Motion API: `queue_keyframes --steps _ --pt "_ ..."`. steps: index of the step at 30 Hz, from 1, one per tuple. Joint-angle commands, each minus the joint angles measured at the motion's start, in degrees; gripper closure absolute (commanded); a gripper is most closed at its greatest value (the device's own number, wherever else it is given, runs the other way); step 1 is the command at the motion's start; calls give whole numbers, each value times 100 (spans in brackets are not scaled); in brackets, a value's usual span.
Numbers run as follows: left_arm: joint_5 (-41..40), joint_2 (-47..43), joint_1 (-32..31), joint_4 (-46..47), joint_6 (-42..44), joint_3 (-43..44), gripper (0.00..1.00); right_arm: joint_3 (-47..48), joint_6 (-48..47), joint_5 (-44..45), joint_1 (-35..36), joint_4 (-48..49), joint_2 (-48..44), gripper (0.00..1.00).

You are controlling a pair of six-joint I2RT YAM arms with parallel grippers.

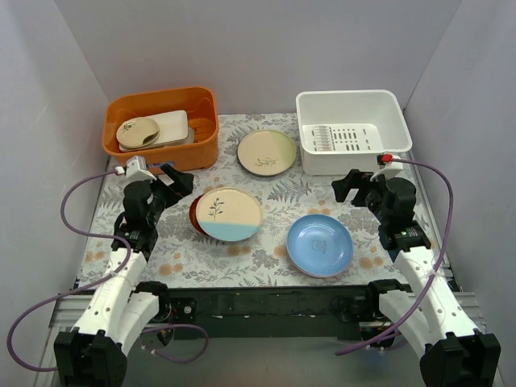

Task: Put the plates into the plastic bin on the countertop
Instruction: Pick up the plate at the center of the board.

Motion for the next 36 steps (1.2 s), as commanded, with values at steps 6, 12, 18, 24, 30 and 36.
queue_keyframes --steps 6,12,18,24,30,36 --pt "384 420 -4 -507 186 863 2 354 -117 -728 2 -462 24 2" --pt "934 1026 -4 -1465 845 1821 2 609 -328 -2045 10 -427 488 2" --pt "1587 1676 -4 -2107 977 2217 2 987 -328 -2732 89 -515 938 2" --pt "1781 1835 -4 -2643 995 2305 2 1093 -170 -2882 484 -410 1114 3" --pt "1983 1844 -4 -3136 942 2349 2 1304 -56 -2961 1029 -454 1711 7" --pt "2238 1783 -4 -3145 775 2059 2 1295 261 -2952 1425 -269 2239 12"
